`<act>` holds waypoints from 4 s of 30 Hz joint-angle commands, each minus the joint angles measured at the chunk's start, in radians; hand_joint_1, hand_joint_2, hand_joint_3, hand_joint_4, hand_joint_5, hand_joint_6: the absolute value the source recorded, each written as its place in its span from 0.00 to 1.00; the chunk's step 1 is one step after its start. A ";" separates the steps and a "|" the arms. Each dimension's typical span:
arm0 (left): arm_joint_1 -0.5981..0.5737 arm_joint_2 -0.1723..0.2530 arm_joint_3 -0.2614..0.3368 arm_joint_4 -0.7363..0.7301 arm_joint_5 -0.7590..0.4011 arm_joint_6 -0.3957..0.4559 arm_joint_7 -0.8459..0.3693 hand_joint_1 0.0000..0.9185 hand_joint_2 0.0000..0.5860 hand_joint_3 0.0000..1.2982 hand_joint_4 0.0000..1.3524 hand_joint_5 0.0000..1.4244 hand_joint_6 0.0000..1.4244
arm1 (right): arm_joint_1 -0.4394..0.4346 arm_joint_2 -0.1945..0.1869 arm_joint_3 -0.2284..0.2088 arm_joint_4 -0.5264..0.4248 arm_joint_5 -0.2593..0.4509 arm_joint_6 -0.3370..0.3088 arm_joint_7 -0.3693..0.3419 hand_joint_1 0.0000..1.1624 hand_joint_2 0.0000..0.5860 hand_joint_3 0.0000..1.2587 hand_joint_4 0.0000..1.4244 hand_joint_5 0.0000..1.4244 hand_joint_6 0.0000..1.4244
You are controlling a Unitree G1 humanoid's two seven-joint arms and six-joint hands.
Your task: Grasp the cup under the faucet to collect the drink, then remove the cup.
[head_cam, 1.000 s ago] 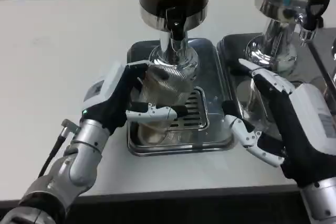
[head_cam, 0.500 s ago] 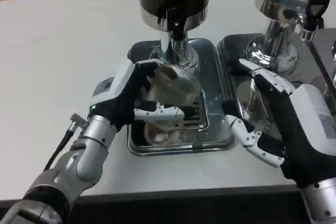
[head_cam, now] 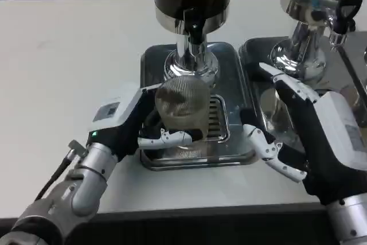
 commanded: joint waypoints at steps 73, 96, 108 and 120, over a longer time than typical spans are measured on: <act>0.126 0.225 0.383 -0.814 -0.872 -0.146 -0.806 0.00 0.03 0.22 0.18 0.23 0.21 | -0.083 0.000 0.020 0.117 0.026 -0.066 -0.037 0.39 0.74 0.19 0.20 0.17 0.16; -0.137 0.027 0.502 -0.523 -1.000 0.238 -1.302 0.00 0.05 0.19 0.13 0.17 0.12 | -0.047 0.004 0.015 0.119 0.008 -0.074 -0.098 0.39 0.74 0.19 0.20 0.17 0.16; -0.214 0.016 0.529 -0.339 -0.970 0.325 -1.432 0.00 0.07 0.12 0.07 0.12 0.05 | -0.046 0.010 0.017 0.110 0.003 -0.068 -0.105 0.39 0.74 0.19 0.20 0.17 0.16; -0.213 0.044 0.521 -0.298 -0.894 0.314 -1.461 0.00 0.07 0.12 0.07 0.12 0.06 | -0.051 0.015 0.017 0.121 0.006 -0.072 -0.106 0.39 0.74 0.19 0.20 0.17 0.16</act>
